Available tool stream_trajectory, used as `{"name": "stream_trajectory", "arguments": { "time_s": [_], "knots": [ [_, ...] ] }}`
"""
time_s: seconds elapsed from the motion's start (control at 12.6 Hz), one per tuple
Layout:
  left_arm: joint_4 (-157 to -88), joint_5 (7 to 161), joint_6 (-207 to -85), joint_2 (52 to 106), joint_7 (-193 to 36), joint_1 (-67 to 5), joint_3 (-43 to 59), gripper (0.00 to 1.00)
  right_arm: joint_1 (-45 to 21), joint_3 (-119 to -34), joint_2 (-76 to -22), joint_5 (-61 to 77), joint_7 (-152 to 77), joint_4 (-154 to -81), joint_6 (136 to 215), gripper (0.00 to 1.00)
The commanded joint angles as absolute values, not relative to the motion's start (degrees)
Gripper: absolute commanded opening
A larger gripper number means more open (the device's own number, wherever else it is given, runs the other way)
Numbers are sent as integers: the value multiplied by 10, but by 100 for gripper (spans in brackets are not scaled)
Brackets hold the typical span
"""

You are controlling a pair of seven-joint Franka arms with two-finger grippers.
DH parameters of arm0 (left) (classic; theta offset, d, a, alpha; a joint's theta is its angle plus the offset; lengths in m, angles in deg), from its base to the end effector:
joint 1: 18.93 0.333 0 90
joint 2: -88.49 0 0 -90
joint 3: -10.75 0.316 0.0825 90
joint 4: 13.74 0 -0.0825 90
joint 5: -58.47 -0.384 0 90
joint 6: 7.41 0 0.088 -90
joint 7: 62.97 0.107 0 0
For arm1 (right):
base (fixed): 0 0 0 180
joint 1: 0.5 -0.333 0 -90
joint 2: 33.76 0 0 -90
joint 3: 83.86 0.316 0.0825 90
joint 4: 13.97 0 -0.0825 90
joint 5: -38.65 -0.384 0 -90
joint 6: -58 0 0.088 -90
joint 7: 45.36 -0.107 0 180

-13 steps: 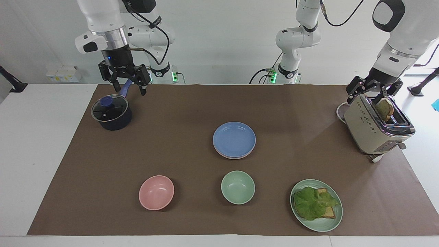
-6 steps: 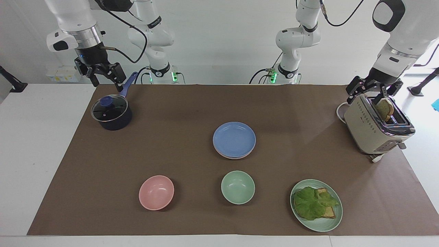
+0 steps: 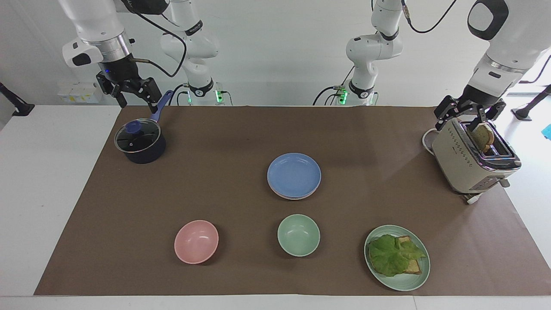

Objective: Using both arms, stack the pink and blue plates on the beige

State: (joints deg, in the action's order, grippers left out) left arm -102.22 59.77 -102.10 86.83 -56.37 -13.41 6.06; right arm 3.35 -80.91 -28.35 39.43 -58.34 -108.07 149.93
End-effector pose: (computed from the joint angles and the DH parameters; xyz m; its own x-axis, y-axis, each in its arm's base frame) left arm 0.5720 0.0067 0.6284 0.9918 -0.0985 0.0818 -0.1001 -0.9949 0.0158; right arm 0.5282 -0.0083 0.6447 0.9691 -0.2393 0.0591 -0.2401 -0.9707 0.0053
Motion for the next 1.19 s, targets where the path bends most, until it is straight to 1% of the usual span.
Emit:
{"name": "stream_trajectory", "arguments": {
  "time_s": [0.0,0.24,0.4,0.48,0.79,1.11],
  "knots": [
    [-1024,587,-1015,872,-566,-135,61,100,42,-806,-272,394,-568,-1092,1493,100],
    [-1024,587,-1015,872,-566,-135,61,100,38,-816,-272,394,-568,-1091,1488,100],
    [-1024,587,-1015,872,-566,-135,61,100,7,-852,-272,394,-569,-1090,1475,100],
    [-1024,587,-1015,872,-566,-135,61,100,3,-861,-272,394,-569,-1090,1471,100],
    [-1024,587,-1015,872,-566,-135,61,100,2,-856,-272,401,-565,-1090,1472,100],
    [-1024,587,-1015,871,-566,-135,61,100,-1,-835,-271,396,-492,-1090,1479,100]
  ]
}}
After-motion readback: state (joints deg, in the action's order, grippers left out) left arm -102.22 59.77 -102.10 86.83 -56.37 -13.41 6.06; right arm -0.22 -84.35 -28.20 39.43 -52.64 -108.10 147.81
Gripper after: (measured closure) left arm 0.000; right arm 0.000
